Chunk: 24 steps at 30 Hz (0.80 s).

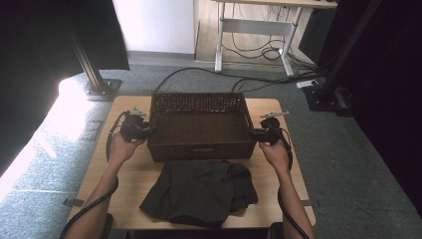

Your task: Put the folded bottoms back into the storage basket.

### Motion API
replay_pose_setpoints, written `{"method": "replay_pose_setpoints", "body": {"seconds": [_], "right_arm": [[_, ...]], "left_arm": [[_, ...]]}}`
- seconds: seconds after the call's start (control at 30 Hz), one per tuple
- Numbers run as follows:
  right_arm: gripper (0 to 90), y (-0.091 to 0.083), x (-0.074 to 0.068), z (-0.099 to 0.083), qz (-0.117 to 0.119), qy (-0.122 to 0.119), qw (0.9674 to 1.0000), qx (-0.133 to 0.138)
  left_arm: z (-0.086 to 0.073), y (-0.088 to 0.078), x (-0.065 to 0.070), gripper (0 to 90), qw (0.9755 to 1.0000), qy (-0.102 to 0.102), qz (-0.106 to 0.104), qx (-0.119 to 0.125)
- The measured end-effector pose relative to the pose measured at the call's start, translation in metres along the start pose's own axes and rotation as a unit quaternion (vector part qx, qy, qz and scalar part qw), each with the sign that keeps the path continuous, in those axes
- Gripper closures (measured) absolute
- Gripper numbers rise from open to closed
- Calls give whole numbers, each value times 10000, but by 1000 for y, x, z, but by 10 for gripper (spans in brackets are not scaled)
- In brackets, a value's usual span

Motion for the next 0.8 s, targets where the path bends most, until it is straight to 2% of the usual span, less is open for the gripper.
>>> {"method": "replay_pose_setpoints", "body": {"seconds": [0.23, 0.6, 0.8], "right_arm": [[673, -13, -5, -14, -26, 82, 9999, -79], [662, -33, -10, -34, -39, 114, 9999, -31], [655, -38, -10, -39, -13, 105, 9999, -26]], "left_arm": [[3, 4, 4, 579, 9999, 101, 19, 13], [-3, -1, 19, 581, 9996, 272, -44, -47], [-4, -2, 22, 580, 9996, 277, -82, -52]]}}
Point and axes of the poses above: each handheld gripper's, and its own axes: y roughly forward along the jaws, z roughly out of its top, x roughly to its right, the point moved 6 cm from there along y, roughly forward along the jaws, and after that the axes turned 6 degrees about -z, right-handed, at the moved point
